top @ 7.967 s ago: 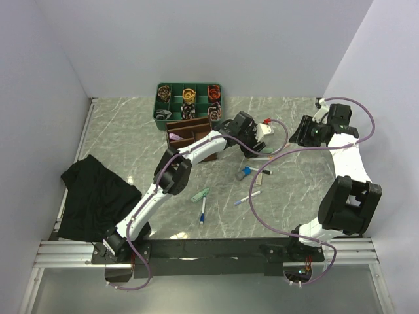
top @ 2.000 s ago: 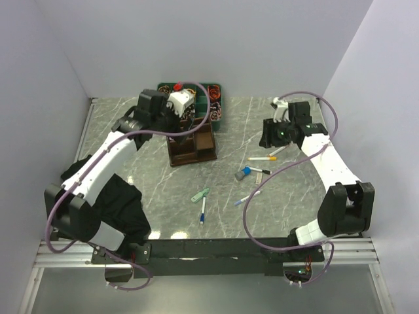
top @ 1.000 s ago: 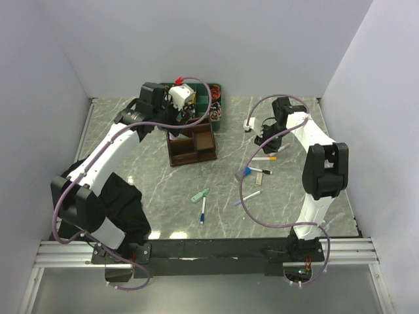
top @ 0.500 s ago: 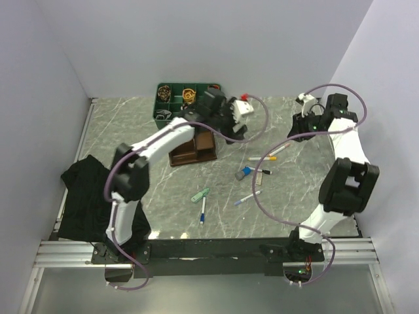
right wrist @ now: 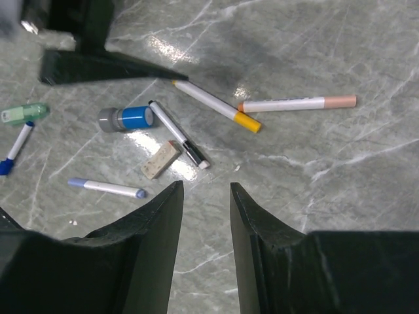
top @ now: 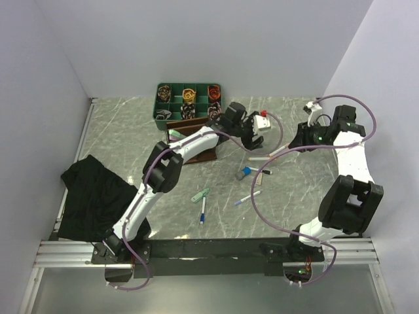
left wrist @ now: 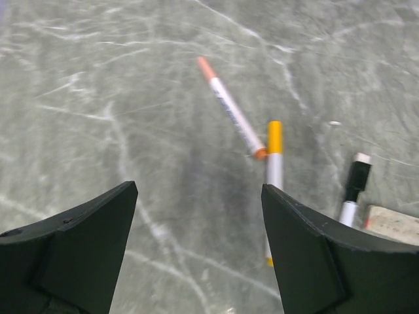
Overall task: Sort the stationery into containers
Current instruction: Pick up the pen from the center of the board.
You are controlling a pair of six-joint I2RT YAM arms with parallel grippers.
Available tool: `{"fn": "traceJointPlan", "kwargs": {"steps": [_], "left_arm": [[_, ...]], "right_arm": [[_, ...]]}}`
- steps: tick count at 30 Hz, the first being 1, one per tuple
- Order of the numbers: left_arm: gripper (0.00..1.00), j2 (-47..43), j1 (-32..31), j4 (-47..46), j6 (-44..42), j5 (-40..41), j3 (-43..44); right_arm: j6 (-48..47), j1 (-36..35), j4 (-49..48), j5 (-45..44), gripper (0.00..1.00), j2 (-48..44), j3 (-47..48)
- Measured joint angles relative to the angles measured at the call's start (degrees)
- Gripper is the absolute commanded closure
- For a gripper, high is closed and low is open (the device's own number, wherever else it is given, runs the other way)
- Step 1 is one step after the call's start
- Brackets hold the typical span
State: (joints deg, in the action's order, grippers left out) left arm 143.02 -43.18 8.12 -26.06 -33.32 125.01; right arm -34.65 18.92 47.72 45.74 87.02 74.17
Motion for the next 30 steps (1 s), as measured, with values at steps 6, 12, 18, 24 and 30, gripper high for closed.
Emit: {"fn": "traceJointPlan", "kwargs": {"steps": [6,12,18,24,30], "left_arm": [[0.18,1.97,-2.47,3.26,-2.47,-0.20,1.62],[0.25,3.23,-4.50,8.22,-4.87,2.34,2.95],[0.31,4.28,-5.18,15.65,-6.14,4.55,5.53],[0.34,5.97,-4.96,20.09,-5.81,5.38,7.67],[0.46,8.57,-4.50,23.34,-4.24,5.11,11.26]], "right_arm": [[0.85,0.24,0.33,0.87,0.58,-0.92,-0.79],[0.76,0.74,0.94,0.90,0.58,-1.27,-1.99],[0.74,1.55,1.18,0.96,0.58,-1.36,-2.29],[0.76,2.21,1.16,1.31,0.59,-1.44,-2.84],[1.40,2.36,1.18,1.97,0.61,-1.44,-3.34]]}}
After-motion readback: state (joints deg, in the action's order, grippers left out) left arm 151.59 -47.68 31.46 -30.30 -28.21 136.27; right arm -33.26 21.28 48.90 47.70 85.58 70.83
